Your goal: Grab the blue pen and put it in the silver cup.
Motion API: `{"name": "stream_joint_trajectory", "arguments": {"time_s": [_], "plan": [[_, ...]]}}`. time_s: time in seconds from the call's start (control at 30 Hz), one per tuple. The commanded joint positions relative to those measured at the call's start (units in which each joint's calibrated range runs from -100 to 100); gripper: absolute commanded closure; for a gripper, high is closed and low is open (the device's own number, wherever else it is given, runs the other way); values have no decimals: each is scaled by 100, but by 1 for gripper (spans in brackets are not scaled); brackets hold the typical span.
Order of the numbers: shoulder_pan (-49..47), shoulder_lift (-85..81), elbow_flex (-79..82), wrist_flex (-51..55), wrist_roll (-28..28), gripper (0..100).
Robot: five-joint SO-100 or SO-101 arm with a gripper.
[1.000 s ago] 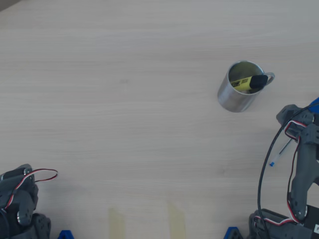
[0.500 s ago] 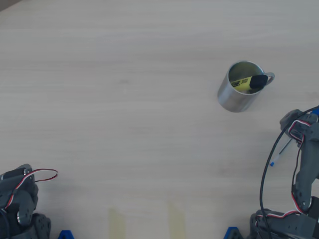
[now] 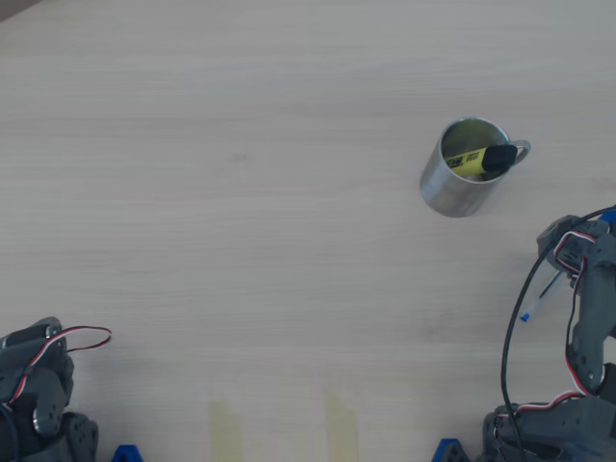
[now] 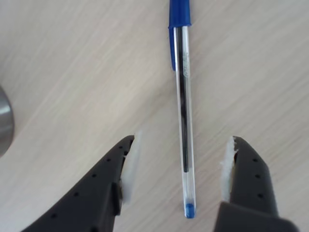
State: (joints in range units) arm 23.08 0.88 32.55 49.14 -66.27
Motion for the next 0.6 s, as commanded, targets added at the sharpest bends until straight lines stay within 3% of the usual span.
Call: {"name": "stream_joint_trajectory", "arguments": {"time_s": [0.0, 0.4, 0.57], "plan": [[40, 62, -212, -36, 27, 73], [127, 669, -276, -62, 27, 73], [127, 893, -203, -534, 27, 73]]}}
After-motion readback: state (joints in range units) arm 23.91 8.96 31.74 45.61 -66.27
